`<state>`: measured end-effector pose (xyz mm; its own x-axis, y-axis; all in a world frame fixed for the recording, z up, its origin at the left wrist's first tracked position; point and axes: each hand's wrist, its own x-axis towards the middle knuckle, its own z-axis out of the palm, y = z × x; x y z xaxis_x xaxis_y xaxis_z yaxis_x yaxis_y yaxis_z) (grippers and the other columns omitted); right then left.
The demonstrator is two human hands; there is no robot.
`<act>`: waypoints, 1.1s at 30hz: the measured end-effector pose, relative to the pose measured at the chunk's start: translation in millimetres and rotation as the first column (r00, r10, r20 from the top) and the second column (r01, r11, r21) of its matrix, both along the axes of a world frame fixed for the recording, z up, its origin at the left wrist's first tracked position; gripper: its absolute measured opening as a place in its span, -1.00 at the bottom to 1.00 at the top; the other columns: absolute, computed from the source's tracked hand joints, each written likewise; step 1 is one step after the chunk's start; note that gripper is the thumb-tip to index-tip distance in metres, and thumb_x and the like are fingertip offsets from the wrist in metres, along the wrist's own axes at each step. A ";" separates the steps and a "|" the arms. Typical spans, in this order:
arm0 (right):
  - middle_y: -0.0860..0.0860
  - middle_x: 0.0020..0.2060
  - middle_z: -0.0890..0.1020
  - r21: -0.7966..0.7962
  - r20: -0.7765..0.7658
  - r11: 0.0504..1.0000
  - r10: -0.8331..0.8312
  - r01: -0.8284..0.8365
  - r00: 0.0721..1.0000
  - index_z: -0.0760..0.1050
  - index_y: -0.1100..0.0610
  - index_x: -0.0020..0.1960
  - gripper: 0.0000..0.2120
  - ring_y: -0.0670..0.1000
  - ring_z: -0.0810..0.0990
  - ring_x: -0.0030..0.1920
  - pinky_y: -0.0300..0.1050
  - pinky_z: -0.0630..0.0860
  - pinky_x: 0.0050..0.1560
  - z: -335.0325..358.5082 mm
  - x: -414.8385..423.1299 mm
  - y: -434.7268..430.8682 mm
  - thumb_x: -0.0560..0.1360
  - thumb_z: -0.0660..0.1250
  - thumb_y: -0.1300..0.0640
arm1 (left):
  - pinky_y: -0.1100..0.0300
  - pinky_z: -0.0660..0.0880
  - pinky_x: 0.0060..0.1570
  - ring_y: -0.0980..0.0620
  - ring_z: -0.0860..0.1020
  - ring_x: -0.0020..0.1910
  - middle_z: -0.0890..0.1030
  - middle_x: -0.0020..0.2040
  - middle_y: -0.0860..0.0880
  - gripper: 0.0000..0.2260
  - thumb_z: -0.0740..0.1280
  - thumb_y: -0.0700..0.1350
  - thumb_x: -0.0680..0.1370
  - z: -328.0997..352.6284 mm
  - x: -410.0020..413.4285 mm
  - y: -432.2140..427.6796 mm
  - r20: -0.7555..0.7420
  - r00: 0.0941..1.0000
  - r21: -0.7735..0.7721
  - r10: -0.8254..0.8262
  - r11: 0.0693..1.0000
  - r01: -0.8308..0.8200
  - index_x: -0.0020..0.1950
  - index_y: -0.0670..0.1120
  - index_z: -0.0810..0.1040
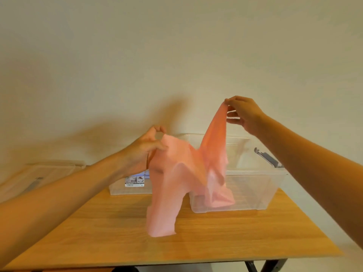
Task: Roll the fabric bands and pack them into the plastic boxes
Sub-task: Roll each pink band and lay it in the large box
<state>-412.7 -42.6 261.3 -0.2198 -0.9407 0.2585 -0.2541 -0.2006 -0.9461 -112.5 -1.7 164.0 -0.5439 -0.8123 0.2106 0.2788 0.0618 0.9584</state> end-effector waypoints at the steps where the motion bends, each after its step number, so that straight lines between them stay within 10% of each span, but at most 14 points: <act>1: 0.12 -0.11 0.63 0.002 0.040 0.999 -0.035 0.035 0.999 0.58 0.19 0.00 -0.88 0.09 0.66 -0.13 -0.08 0.68 -0.15 8.6 -6.2 -6.6 0.66 0.30 0.19 | 0.22 0.43 -0.52 -0.03 0.55 -0.40 0.54 -0.24 -0.14 -0.56 0.35 -0.37 0.41 0.0 -1.4 -0.7 0.027 1.000 -0.016 0.012 1.000 -0.012 0.15 0.08 0.46; 6: 0.21 -0.11 0.64 0.049 0.085 0.984 -0.178 0.174 0.980 0.54 0.25 -0.07 -0.83 0.11 0.69 -0.19 -0.08 0.71 -0.21 19.0 -35.5 -40.8 0.66 0.23 0.34 | 0.16 0.58 -0.40 -0.09 0.65 -0.26 0.63 -0.10 -0.23 -0.34 0.33 -0.46 0.38 1.0 -13.3 -0.4 0.043 0.998 -0.042 -0.045 0.998 0.047 0.37 0.08 0.46; 14: 0.23 0.02 0.63 0.262 -0.287 0.936 -0.154 0.233 0.945 0.54 0.38 0.19 -0.81 0.12 0.66 -0.09 -0.05 0.66 -0.11 -59.5 -34.7 -24.4 0.62 0.25 0.36 | 0.14 0.58 -0.10 -0.11 0.60 0.09 0.62 0.16 -0.17 -0.34 0.34 -0.45 0.34 -4.5 -35.6 -6.8 0.092 0.992 -0.125 -0.090 0.987 0.101 0.36 0.06 0.52; 24: -0.11 0.31 0.58 -0.110 -0.440 0.992 0.003 -0.058 0.898 0.47 -0.10 0.44 -0.61 -0.12 0.56 0.24 -0.19 0.54 0.20 -127.5 1.4 115.5 0.64 0.26 -0.15 | 0.14 0.58 -0.04 -0.11 0.59 0.12 0.61 0.21 -0.15 -0.39 0.35 -0.42 0.34 -22.8 -60.6 27.5 0.033 0.994 -0.149 -0.107 0.983 0.111 0.35 -0.01 0.54; 33: -0.12 0.20 0.57 -0.011 0.002 1.000 0.003 -0.003 1.000 0.18 -0.15 0.56 -0.21 -0.24 0.57 0.14 -0.20 0.54 0.11 -213.3 47.8 204.6 0.42 0.39 -0.29 | -0.03 0.53 0.02 -0.21 0.58 0.11 0.59 0.25 -0.13 -0.33 0.42 -0.40 0.31 -82.7 -67.5 81.2 -0.040 0.996 -0.124 -0.085 0.989 0.080 0.35 0.08 0.55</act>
<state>-364.9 162.0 48.0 -0.2176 -0.9384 0.2685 -0.2513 -0.2120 -0.9444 -180.0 79.5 81.4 -0.5955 -0.7318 0.3313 0.3307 0.1525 0.9313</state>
